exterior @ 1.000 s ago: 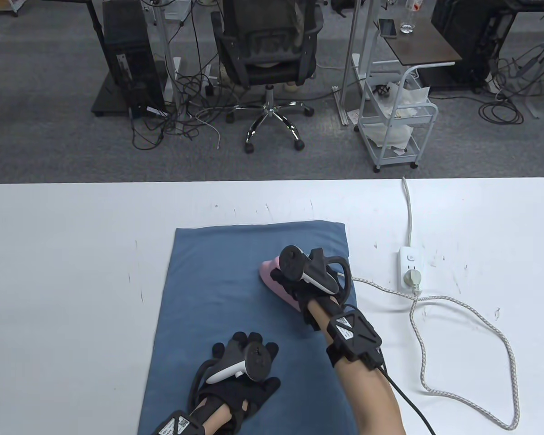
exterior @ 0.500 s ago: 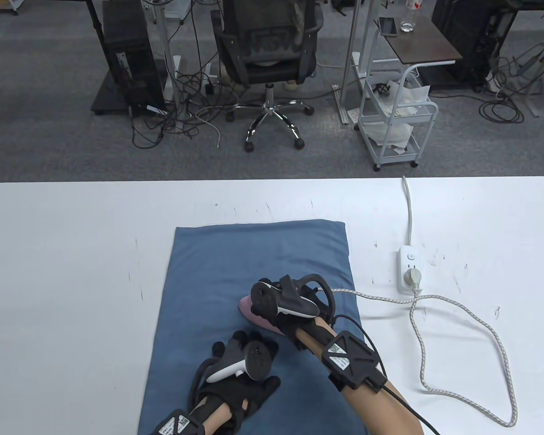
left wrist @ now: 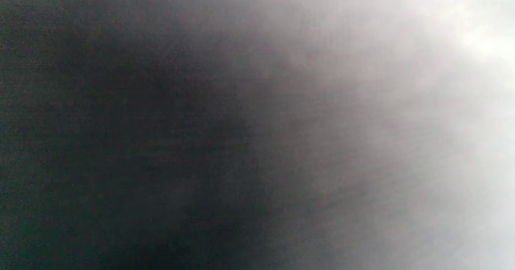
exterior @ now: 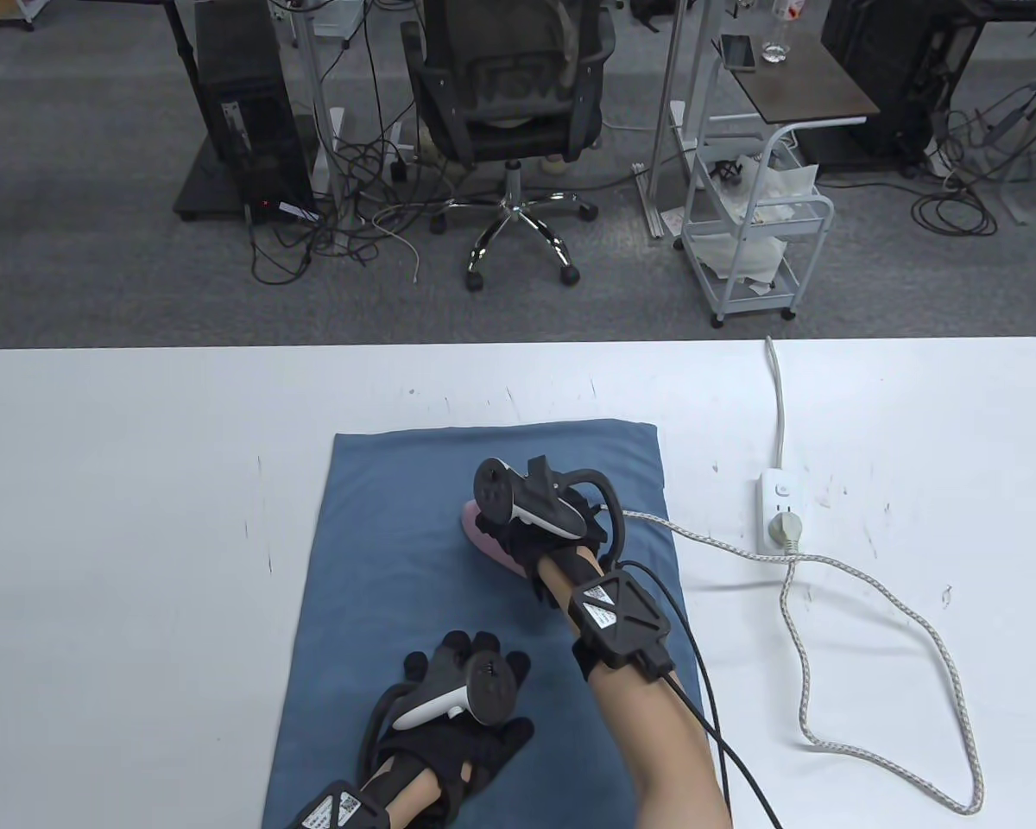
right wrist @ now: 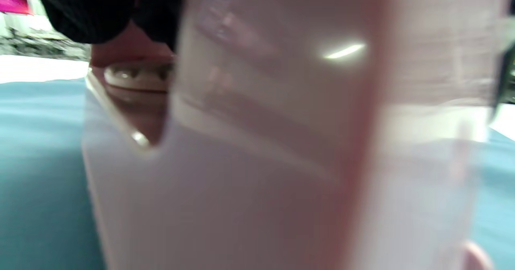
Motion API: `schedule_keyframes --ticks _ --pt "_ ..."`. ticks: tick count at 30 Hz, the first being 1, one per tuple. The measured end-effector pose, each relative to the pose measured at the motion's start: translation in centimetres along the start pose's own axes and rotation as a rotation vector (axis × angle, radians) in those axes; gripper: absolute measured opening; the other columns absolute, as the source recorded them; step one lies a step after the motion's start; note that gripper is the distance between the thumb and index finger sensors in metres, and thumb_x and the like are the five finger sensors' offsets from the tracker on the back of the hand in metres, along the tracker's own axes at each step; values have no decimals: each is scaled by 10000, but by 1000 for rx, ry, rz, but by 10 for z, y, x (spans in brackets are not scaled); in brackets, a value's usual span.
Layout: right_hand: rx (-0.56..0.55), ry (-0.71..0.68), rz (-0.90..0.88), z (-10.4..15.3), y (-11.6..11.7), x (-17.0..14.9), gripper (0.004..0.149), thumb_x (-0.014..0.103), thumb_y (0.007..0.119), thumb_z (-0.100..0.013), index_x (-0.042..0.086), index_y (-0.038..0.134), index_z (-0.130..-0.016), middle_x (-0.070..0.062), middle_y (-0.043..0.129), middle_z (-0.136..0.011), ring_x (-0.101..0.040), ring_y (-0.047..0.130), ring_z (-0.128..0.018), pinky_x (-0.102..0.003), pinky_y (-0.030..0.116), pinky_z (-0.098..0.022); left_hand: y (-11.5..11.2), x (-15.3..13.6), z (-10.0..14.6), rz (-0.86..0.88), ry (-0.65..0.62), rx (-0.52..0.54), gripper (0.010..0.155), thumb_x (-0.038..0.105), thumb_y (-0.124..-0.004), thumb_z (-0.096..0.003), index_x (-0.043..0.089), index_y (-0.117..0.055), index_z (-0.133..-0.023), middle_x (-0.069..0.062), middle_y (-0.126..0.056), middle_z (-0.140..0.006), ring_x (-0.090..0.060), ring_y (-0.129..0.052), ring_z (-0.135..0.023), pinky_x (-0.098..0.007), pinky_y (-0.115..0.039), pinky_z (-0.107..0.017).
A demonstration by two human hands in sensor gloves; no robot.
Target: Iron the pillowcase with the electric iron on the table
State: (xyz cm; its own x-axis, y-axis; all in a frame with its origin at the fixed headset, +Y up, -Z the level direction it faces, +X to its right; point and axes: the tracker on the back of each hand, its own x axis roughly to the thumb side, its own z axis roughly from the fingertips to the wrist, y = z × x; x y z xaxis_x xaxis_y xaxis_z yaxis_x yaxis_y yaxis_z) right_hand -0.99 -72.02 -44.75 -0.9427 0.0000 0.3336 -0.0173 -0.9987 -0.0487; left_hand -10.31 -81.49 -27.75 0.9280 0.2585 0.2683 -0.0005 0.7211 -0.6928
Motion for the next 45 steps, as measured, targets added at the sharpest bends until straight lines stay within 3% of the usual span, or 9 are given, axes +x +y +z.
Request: schedule_keyframes --ticks 5,9,12,18,22,26,31,38,45 --pt "20 -183 32 37 -3 23 649 560 741 -433 159 716 -943 84 953 -453 -76 968 -262 -366 921 -371 0 0 0 0 0 0 756 644 -350 -478 416 184 -961 14 359 -982 -346 358 -894 -698 143 -581" --pt "23 -239 70 45 2 33 654 569 719 -438 167 695 -954 97 942 -464 -63 966 -277 -357 923 -383 1 0 0 0 0 0 757 644 -350 -478 414 184 -963 9 349 -987 -345 356 -895 -698 143 -581" --pt "3 -200 34 34 4 35 657 558 735 -436 151 706 -950 85 938 -453 -75 961 -266 -366 918 -377 1 0 0 0 0 -1 756 644 -350 -477 416 184 -961 13 354 -984 -345 357 -894 -698 143 -581" --pt "5 -20 33 -21 8 26 667 560 726 -444 148 682 -966 86 923 -463 -74 951 -279 -369 910 -388 1 0 0 1 -1 -1 756 644 -351 -478 417 184 -961 14 359 -981 -346 358 -893 -698 143 -580" --pt "19 25 24 -37 9 22 662 556 726 -448 150 675 -968 86 918 -469 -77 947 -282 -368 907 -391 1 0 0 1 -2 -2 757 644 -352 -477 416 183 -961 14 359 -981 -346 358 -892 -698 144 -579" --pt "57 3 -30 -37 7 18 646 550 739 -444 158 692 -955 86 934 -459 -78 953 -272 -367 911 -381 1 0 0 0 -2 -1 757 644 -351 -477 416 184 -962 12 359 -981 -347 357 -893 -698 144 -580" --pt "-7 -168 -119 -3 0 28 645 548 747 -436 151 710 -943 83 947 -449 -80 962 -259 -368 919 -366 0 0 0 1 -2 -1 756 644 -352 -477 417 183 -961 14 359 -981 -346 358 -893 -699 144 -579" --pt "37 -366 11 34 4 62 643 548 743 -437 167 704 -952 83 942 -463 -82 961 -276 -371 914 -385 0 0 0 -2 -1 -1 759 645 -348 -477 414 191 -959 -2 339 -990 -346 344 -902 -697 146 -582" --pt "12 -260 14 -12 8 83 654 553 733 -441 162 690 -964 88 930 -458 -75 954 -277 -367 913 -388 1 0 1 -3 1 -1 757 645 -347 -477 416 189 -959 17 360 -979 -345 359 -894 -698 144 -582"
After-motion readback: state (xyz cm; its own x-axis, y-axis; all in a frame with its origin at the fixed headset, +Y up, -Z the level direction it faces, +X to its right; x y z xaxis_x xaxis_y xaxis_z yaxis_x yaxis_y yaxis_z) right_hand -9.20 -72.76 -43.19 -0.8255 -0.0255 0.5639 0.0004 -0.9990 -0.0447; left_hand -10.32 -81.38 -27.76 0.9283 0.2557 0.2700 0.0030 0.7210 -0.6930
